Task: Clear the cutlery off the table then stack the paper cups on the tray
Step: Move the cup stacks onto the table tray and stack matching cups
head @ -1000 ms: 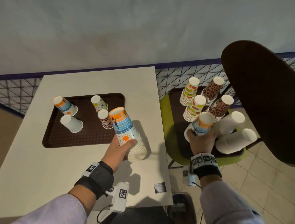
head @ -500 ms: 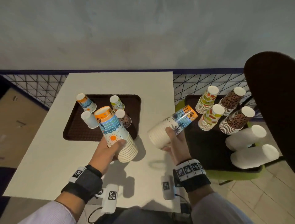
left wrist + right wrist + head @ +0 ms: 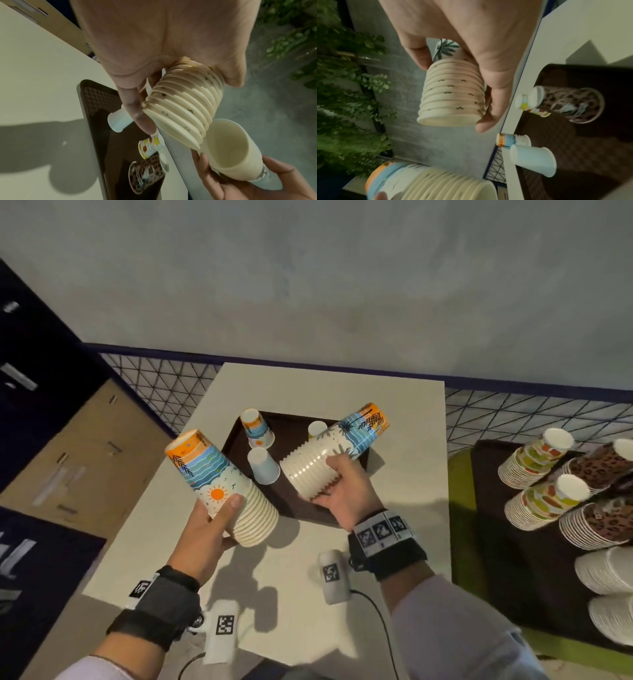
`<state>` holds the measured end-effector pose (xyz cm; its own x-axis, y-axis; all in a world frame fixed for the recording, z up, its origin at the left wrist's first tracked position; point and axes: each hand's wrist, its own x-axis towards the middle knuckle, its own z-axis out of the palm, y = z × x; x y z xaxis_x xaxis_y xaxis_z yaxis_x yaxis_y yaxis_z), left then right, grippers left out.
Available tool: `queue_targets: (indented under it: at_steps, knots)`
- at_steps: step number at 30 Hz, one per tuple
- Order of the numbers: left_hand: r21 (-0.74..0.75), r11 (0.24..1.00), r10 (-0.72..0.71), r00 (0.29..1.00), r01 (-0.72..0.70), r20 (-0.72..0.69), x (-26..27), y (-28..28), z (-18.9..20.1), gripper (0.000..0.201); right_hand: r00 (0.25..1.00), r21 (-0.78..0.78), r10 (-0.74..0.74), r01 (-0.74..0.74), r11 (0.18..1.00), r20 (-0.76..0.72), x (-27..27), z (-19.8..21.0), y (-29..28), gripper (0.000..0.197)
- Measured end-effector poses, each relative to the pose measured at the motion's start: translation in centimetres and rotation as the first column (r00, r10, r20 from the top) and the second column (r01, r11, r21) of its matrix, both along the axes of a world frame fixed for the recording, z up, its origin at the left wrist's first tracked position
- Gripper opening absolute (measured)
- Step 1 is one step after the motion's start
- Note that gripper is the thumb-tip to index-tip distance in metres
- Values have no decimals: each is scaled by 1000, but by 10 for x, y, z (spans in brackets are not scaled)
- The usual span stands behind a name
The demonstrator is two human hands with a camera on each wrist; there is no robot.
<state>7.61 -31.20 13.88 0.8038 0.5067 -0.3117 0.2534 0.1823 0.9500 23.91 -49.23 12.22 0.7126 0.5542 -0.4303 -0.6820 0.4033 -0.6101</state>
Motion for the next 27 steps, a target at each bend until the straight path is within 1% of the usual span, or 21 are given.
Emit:
queue_targets:
  at_steps: [1, 4, 6, 8, 10, 12, 15, 19, 23, 25, 26, 27]
  knots:
    - [0, 1000, 2, 1000, -2, 2, -2, 11, 1, 93, 999, -8, -10, 10, 1000, 31, 3, 3, 16, 62]
    - [4, 1000, -19, 1000, 19, 12, -7, 45, 6, 71, 992, -71, -75, 83, 994, 105, 11, 14, 63, 59]
    - [7, 1000, -29, 1000, 29, 11, -9, 69, 7, 66, 984, -82, -120, 131, 988, 131, 19, 22, 93, 52]
    - [4, 1000, -29, 999, 29, 14, -10, 93, 7, 65, 970, -116, -169, 191, 975, 176, 28, 29, 120, 56]
    - [-3, 1000, -28, 1000, 28, 8, -10, 115, 6, 69, 948, -206, -187, 243, 948, 256, 40, 28, 148, 62]
    - [-6, 1000, -23, 1000, 23, -1, -8, 136, 5, 76, 918, -326, -170, 294, 898, 359, 50, 26, 174, 65]
    - [-1, 1000, -24, 1000, 24, -8, -1, 170, 4, 95, 865, -486, -103, 370, 792, 491, 73, 0, 212, 70]
    - [-5, 1000, 9, 1000, -9, 30, 11, 199, 1, 112, 832, -604, 8, 396, 692, 555, 90, -9, 244, 79]
    - [15, 1000, -13, 999, 12, 50, 24, 211, 0, 113, 796, -668, 138, 384, 637, 589, 95, -23, 265, 73]
    - [-17, 1000, -22, 999, 23, 49, 30, 215, -4, 113, 792, -710, 198, 368, 600, 578, 99, -33, 275, 74]
    - [-32, 999, -25, 999, 27, 41, 32, 216, -7, 107, 801, -738, 229, 343, 581, 553, 101, -39, 279, 74]
    - [-38, 999, -35, 999, 36, 35, 34, 218, -10, 97, 817, -767, 261, 302, 566, 514, 102, -43, 281, 75]
